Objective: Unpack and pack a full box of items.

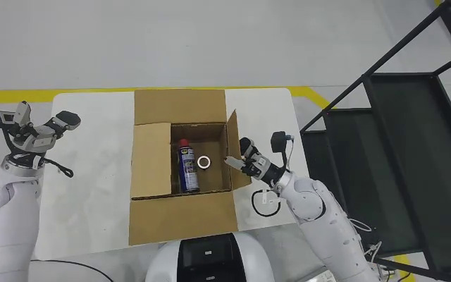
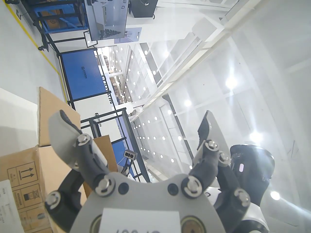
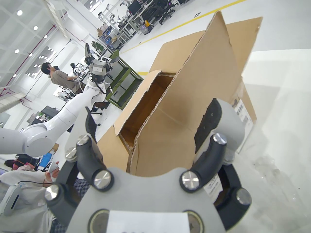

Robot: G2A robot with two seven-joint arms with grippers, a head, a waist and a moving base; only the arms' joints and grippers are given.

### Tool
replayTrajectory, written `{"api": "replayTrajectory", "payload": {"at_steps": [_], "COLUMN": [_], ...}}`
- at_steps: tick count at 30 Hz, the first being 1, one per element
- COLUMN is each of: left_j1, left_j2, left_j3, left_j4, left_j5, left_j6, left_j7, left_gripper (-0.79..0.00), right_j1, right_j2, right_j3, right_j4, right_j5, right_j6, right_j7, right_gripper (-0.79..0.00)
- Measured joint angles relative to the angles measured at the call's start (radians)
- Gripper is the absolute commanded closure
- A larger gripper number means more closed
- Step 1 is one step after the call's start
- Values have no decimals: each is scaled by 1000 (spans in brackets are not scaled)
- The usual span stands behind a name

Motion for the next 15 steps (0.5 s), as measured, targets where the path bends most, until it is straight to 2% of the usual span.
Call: {"api": "replayTrajectory", "payload": {"at_steps": [9,15], "left_j1": [0,0], "left_j2": [0,0], "left_j3": [0,0], "left_j4": [0,0], "left_j5": [0,0], "left_j6": [0,0], "left_j7": [0,0], "left_gripper": [-785,-785], "right_j1": [0,41], "right_j2": [5,4], "right_j3": [-15,-62], "right_j4": [-45,-13], "right_j5": [22,74], "right_j6": [-42,-56], "right_j7": [3,62], "right_gripper": [-785,-785]}}
